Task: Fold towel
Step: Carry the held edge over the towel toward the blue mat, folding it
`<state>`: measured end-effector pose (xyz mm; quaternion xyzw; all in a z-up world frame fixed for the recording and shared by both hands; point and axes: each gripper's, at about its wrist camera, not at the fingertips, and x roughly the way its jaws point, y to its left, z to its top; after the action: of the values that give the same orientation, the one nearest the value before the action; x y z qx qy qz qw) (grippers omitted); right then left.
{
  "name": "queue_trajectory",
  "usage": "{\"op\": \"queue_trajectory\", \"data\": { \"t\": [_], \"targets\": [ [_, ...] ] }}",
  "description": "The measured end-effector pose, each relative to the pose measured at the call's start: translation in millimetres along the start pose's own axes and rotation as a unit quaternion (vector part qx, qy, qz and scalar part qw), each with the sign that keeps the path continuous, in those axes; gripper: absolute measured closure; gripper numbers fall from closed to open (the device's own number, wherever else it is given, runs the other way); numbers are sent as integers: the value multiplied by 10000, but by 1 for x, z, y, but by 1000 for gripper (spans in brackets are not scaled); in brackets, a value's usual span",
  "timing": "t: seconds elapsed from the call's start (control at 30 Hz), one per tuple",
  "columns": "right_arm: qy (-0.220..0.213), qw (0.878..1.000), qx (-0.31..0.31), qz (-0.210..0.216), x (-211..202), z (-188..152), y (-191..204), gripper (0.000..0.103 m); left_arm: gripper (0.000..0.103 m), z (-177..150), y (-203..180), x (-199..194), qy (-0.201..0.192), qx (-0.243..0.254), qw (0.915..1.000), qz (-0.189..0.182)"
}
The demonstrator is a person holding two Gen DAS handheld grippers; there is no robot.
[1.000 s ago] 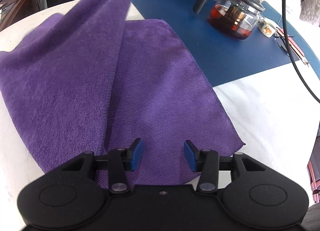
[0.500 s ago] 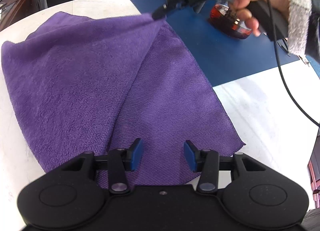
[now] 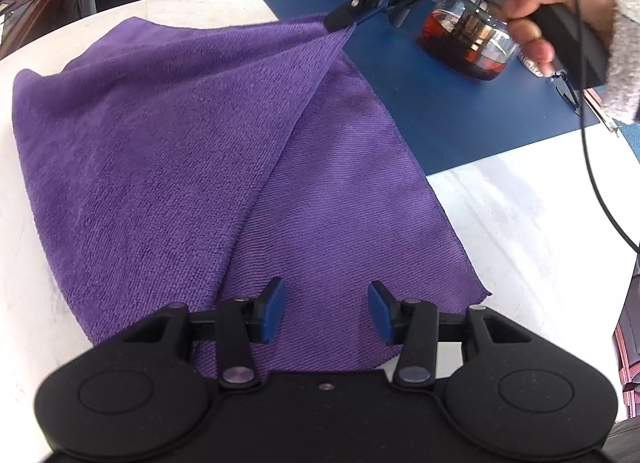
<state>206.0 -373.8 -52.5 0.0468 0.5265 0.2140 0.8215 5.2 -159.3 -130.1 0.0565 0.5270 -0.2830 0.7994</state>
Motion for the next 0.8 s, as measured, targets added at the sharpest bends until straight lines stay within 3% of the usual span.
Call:
{"op": "queue_trajectory", "data": {
  "t": [0.13, 0.4, 0.8],
  "targets": [
    [-76, 10000, -5, 18, -16, -8, 6, 100, 60, 1, 0, 0, 4, -15, 10000, -5],
    [233, 9991, 302, -199, -5, -36, -13, 100, 60, 2, -1, 0, 12, -3, 10000, -7],
    [166, 9973, -237, -677, 25, -4, -13, 100, 60, 1, -3, 0, 26, 67, 10000, 44]
  ]
}}
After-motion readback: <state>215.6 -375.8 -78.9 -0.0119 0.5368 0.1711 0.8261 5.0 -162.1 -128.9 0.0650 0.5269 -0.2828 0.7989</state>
